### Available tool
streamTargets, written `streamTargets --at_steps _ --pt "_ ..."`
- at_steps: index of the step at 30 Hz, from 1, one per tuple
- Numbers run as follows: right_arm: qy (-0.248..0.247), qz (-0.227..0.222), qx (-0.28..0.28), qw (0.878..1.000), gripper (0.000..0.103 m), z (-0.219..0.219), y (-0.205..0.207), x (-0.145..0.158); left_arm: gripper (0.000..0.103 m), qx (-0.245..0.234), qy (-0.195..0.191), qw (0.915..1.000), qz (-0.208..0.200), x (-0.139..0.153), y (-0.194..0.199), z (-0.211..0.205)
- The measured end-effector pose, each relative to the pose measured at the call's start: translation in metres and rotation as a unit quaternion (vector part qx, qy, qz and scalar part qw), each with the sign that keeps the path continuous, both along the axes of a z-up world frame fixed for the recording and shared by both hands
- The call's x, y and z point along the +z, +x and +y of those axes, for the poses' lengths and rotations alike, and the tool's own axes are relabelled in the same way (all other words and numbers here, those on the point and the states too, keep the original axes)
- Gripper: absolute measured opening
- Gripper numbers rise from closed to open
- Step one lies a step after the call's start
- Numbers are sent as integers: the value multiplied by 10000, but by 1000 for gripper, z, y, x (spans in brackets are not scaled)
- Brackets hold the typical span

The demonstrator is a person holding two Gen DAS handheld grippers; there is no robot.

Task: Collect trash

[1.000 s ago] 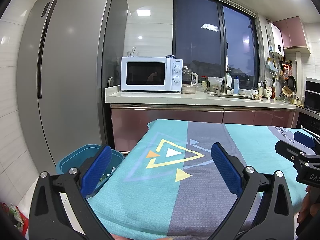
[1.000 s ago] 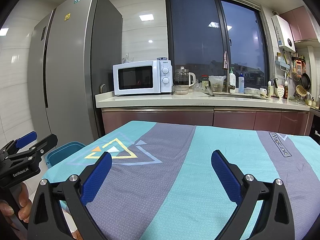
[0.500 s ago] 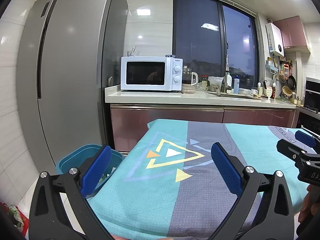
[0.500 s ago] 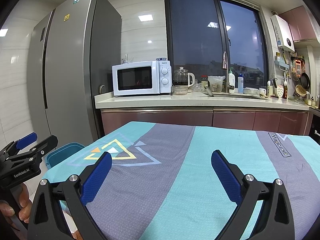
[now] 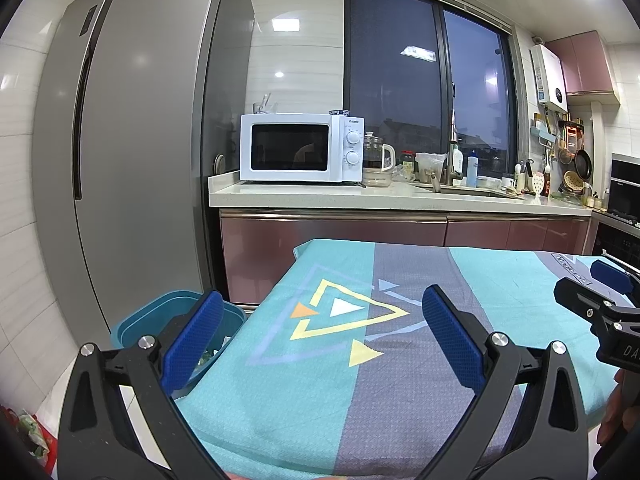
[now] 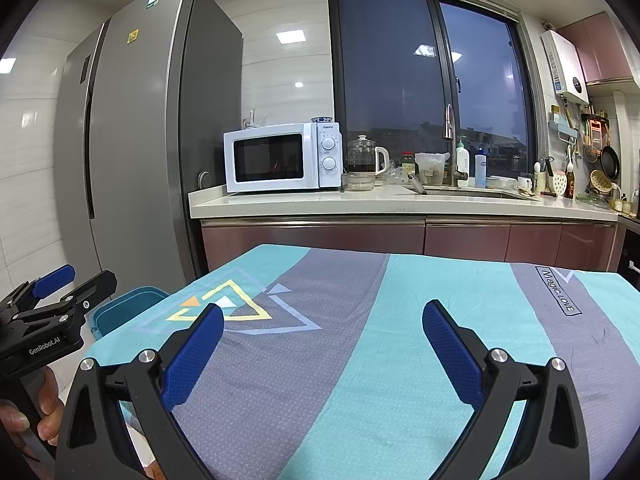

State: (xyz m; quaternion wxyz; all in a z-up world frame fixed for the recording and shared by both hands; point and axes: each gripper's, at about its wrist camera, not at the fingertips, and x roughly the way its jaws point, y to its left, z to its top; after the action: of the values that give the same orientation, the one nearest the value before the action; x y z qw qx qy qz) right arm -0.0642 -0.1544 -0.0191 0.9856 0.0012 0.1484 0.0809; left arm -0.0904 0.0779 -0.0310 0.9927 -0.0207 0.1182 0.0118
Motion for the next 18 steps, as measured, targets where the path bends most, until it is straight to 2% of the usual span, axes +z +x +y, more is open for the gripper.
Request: streamTargets --at_steps 18 --pt "-4 -1 -13 10000 96 -2 -1 1 98 -14 12 10000 12 2 3 -2"
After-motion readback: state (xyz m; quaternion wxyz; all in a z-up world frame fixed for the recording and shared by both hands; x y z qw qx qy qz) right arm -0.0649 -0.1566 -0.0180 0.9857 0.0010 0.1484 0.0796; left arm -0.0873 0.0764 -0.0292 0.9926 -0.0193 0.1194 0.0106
